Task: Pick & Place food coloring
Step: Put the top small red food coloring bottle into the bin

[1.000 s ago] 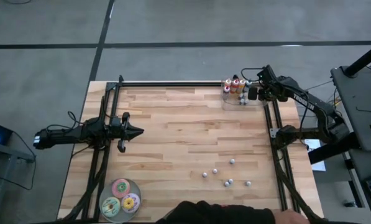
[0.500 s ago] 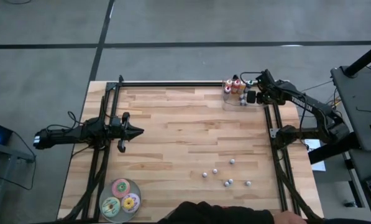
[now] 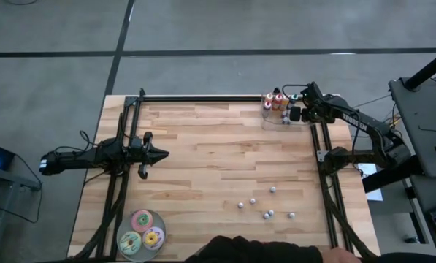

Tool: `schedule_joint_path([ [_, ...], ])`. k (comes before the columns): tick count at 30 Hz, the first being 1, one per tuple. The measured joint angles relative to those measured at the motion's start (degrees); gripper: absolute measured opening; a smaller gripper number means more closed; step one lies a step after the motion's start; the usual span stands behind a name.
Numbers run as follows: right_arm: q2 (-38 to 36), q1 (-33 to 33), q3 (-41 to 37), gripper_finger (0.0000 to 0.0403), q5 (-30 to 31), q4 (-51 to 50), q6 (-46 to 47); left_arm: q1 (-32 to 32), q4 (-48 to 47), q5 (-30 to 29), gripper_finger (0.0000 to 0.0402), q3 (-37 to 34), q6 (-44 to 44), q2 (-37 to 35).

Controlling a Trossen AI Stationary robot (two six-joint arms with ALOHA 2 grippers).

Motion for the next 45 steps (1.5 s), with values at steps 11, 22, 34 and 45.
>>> schedule_joint_path([
  [11, 0.0, 0.0, 0.7, 0.0054, -0.6, 1.7, 0.9, 0.0, 0.0, 0.0, 0.0000, 0.0, 0.0, 0.0],
  [22, 0.0, 3.7, 0.7, 0.0054, -4.0, 1.1, 3.3, 0.0, 0.0, 0.0, 0.0000, 0.0, 0.0, 0.0],
  [34, 0.1, 4.8, 1.5, 0.0054, -1.9, 2.2, 4.1, 0.0, 0.0, 0.0, 0.0000, 0.0, 0.0, 0.0],
  [45, 2.4, 4.8, 1.9, 0.0054, -0.2, 2.8, 5.2, 0.0, 0.0, 0.0, 0.0000, 0.0, 0.0, 0.0],
])
